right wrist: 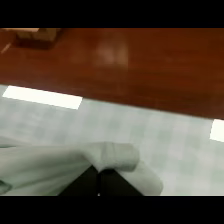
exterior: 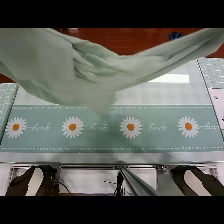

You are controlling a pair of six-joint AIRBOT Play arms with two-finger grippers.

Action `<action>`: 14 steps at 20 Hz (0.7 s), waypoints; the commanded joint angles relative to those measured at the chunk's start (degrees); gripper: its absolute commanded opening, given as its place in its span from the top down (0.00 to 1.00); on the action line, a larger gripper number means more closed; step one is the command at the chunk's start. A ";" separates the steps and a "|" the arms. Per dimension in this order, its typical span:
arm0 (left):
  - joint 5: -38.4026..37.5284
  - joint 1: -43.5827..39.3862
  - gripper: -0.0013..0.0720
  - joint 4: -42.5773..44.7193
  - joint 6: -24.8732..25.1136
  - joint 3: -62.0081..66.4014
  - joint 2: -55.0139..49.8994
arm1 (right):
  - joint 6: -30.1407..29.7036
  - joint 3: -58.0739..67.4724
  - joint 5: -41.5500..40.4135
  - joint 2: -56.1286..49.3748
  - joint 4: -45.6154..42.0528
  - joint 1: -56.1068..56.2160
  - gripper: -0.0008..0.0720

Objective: Fold the shirts.

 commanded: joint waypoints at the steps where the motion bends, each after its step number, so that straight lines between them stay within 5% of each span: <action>1: -0.35 0.55 0.94 -0.37 -0.35 11.41 0.28 | 4.85 7.56 0.04 6.60 -4.74 -0.02 0.96; 8: -18.27 0.55 0.94 22.69 -10.88 28.15 2.43 | 12.81 8.94 31.34 13.66 -16.57 0.04 0.96; 14: -30.95 0.52 0.94 39.89 -10.82 25.24 2.75 | 13.70 8.90 31.10 9.70 -16.70 -0.02 0.96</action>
